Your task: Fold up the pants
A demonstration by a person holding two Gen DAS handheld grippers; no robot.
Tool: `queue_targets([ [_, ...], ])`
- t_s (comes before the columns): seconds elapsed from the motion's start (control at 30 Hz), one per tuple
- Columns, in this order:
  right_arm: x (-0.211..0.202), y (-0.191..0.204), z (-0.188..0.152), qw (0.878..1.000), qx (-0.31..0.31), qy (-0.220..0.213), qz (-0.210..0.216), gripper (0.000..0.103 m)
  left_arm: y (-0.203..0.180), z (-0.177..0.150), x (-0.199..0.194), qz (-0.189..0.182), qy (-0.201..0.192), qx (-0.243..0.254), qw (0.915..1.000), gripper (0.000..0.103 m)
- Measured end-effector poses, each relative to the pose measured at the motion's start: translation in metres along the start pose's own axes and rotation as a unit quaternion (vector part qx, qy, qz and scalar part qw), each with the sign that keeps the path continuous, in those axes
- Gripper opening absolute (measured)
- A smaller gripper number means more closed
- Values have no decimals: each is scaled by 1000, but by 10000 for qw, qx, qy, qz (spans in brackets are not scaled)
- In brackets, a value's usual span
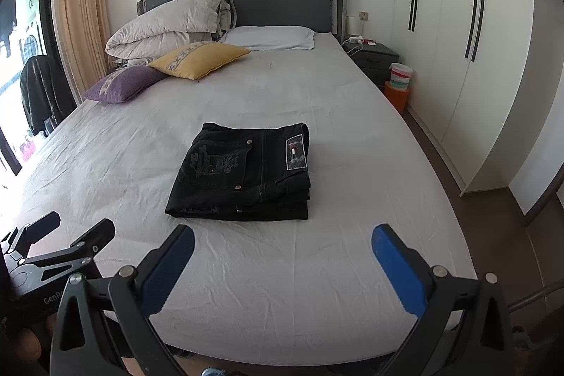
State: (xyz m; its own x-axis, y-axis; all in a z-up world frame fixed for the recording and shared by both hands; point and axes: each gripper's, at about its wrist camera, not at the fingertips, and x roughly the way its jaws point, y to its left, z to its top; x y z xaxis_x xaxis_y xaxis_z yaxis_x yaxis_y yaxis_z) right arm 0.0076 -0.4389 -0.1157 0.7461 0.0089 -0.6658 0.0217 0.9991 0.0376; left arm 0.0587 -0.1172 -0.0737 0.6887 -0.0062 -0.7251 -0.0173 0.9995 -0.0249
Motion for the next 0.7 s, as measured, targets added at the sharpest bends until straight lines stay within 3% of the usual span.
queue_targets([
  [0.7,3,3,-3,9999,-46,91,8,103,-1,-2,1,-14,18,16,10000,103],
])
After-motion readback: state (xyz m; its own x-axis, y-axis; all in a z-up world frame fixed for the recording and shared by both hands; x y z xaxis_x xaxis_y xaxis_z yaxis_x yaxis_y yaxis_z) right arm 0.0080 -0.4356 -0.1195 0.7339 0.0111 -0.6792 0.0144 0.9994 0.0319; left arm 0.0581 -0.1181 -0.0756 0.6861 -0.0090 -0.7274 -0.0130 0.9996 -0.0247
